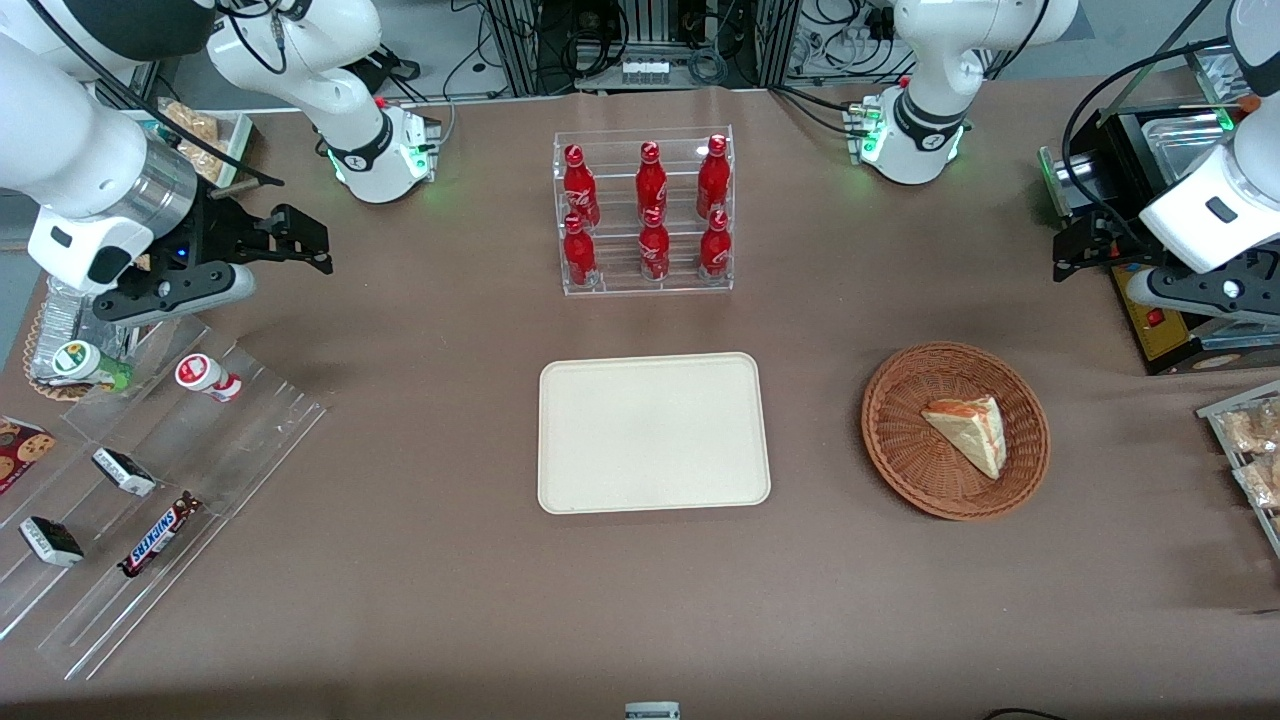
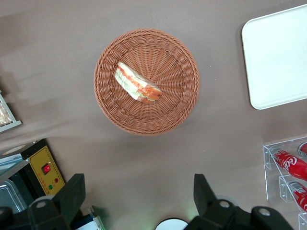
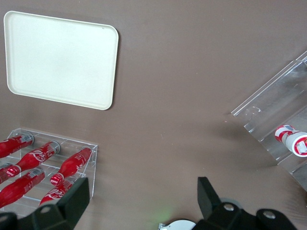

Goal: Place sandwich from basket to tray
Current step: 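Move the open left gripper over the sandwich in the wicker basket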

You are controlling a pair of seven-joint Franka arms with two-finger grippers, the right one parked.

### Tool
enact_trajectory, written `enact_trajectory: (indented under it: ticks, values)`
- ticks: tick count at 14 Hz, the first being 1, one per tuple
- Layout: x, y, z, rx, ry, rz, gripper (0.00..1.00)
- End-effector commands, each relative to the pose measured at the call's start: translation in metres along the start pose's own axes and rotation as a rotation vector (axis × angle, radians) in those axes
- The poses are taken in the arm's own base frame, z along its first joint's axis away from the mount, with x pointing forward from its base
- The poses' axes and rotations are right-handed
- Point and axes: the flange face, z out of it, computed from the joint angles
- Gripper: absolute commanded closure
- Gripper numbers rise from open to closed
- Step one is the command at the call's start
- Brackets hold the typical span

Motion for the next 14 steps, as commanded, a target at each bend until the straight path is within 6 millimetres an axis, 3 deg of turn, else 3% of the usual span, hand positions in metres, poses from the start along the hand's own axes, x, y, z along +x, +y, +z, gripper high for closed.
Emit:
enact_trajectory:
  ticks: [1, 4, 6, 11, 14]
  values:
    - [-0.003, -0.001, -0.004, 0.002, -0.008, 0.013, 0.00]
    - [0.000, -0.002, 0.012, 0.000, -0.033, -0.005, 0.00]
    - [0.012, -0.005, 0.036, -0.005, -0.063, -0.009, 0.00]
    - [0.027, -0.006, 0.132, -0.004, -0.053, -0.007, 0.00]
    - [0.026, -0.009, 0.193, 0.008, 0.001, -0.008, 0.00]
